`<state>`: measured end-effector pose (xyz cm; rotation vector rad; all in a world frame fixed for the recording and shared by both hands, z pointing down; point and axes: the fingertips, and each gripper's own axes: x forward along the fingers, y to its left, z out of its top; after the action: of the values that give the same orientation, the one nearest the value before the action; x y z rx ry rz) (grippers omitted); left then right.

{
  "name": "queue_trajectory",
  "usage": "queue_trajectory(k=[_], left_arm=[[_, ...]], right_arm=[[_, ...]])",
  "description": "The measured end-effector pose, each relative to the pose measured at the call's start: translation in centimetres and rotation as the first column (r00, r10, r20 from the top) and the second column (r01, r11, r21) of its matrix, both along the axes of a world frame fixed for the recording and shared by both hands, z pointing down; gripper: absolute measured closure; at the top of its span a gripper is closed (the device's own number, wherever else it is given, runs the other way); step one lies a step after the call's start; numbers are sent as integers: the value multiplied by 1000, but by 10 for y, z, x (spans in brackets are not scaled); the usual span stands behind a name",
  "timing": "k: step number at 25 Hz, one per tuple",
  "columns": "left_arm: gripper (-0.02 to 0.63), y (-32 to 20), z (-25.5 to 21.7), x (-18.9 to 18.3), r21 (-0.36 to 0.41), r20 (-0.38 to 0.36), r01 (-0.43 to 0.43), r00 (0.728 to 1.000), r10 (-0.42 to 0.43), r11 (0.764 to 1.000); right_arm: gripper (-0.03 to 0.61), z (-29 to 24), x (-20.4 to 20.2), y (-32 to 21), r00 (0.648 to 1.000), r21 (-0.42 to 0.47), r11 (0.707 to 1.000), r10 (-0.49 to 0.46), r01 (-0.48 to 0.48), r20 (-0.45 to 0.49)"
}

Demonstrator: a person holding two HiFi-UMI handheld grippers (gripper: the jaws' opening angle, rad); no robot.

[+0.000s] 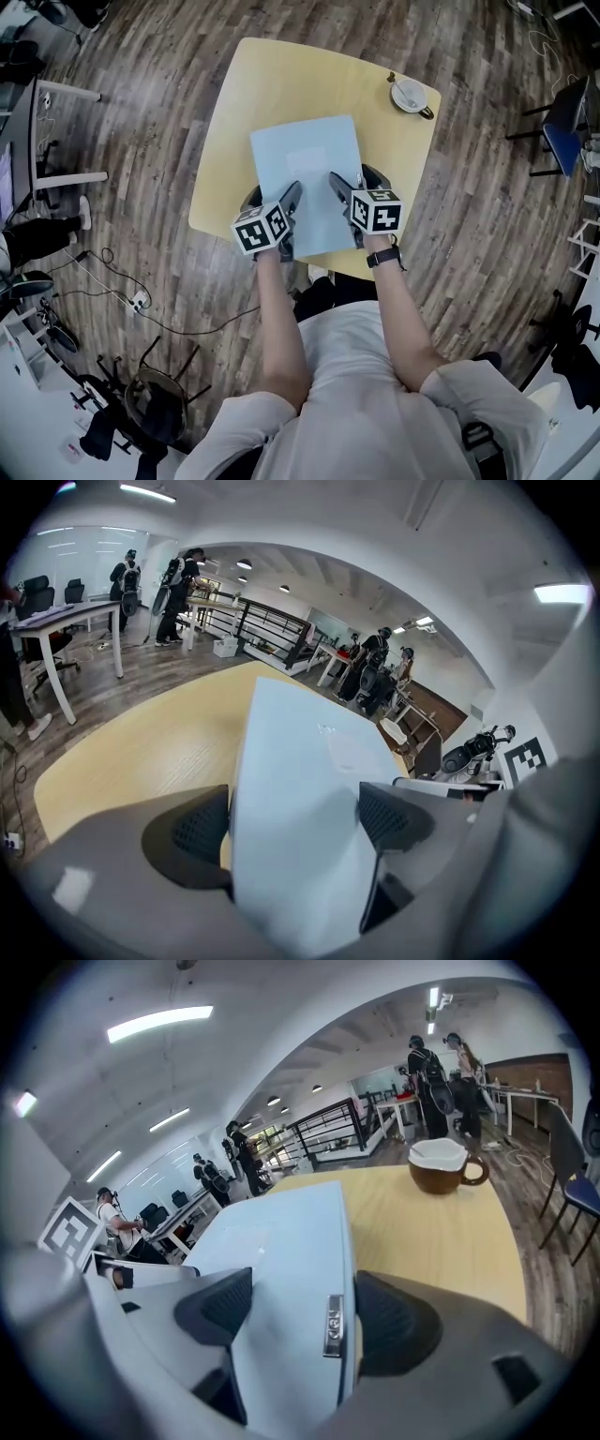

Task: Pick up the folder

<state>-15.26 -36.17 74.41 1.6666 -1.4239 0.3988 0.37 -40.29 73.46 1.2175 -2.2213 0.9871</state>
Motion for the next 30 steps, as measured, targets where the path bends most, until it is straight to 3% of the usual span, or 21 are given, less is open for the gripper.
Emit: queue_trajectory(k=[17, 22, 30], left_arm=[[173, 3, -102, -23, 201, 24, 9, 1000, -14, 980], [173, 6, -140, -31, 285, 42, 11, 999, -25, 959], [173, 13, -201, -42, 423, 91, 11, 994, -55, 906]], right_arm=[[264, -108, -24, 4, 999, 202, 979, 8, -16, 39], [264, -146, -32, 8, 999, 274, 962, -5, -8, 49], [264, -203, -41, 17, 996, 391, 920, -15, -20, 86]])
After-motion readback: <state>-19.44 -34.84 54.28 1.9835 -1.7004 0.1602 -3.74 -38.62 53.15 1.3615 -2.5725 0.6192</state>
